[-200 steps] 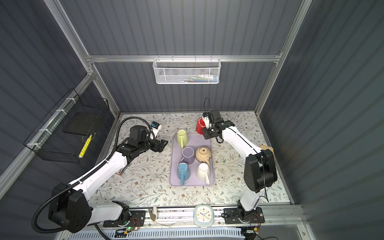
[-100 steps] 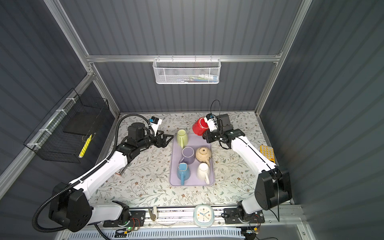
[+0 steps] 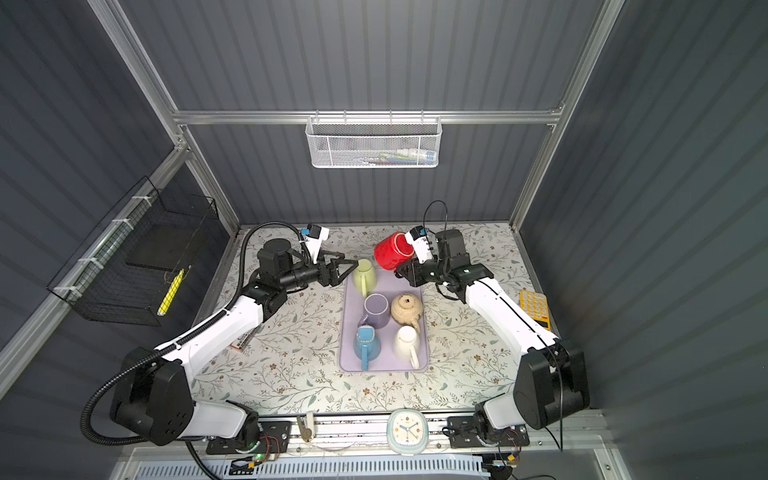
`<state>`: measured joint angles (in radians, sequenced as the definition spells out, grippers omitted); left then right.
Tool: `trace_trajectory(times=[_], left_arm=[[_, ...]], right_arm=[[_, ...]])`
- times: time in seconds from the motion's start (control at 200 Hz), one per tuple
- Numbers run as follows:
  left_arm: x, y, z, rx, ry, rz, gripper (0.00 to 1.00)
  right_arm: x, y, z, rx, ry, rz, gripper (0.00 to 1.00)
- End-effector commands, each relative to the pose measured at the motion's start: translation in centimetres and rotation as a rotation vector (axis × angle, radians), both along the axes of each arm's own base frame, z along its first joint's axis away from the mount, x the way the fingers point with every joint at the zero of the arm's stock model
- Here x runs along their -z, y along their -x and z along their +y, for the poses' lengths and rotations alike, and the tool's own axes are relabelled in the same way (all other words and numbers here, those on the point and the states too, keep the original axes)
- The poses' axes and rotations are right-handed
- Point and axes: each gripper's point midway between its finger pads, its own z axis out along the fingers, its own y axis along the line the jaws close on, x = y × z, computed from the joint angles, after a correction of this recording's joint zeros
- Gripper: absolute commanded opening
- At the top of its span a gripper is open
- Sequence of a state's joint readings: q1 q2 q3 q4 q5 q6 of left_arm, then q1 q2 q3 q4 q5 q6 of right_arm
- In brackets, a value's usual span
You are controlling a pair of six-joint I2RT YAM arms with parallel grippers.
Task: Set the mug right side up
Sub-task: 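Grasp the red mug's side with the left gripper while the right gripper holds it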
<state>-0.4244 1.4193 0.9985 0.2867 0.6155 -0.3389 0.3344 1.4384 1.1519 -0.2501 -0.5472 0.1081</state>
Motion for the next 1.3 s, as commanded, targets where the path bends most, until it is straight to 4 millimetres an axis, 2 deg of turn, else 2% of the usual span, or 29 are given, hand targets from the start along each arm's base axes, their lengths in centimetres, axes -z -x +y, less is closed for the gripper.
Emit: trace_trajectory(times=[0.0, 0.51, 0.76, 0.925, 1.101, 1.296], left_arm=[[-2.4, 0.5, -1.2, 0.076, 0.094, -0.033, 0.83], [-3.4, 1.3, -3.8, 0.195, 0.173, -0.043, 0.73], [-3.8, 1.4, -5.2, 0.252, 0.208, -0.033, 0.71], [-3.9, 1.1, -5.1, 0.222, 0.224, -0.044, 0.69], [-5.2, 1.5, -5.0, 0.230, 0.274, -0.075, 0.65], [-5.9, 2.0, -5.3, 0.257, 0.302, -0.081, 0.62]], right_arm=[[-4.9, 0.2, 1.3, -0.069, -0.120, -0.131, 0.00], [-6.8, 1.0, 2.8, -0.156, -0.248, -0.137, 0.00], [-6.3, 1.0, 3.3, -0.186, -0.282, -0.119, 0.00], [-6.0, 1.6, 3.8, -0.213, -0.307, -0.104, 0.00], [-5.4, 2.3, 4.1, -0.240, -0.302, -0.077, 0.00], [-5.9, 2.6, 4.4, -0.263, -0.325, -0.083, 0.00]])
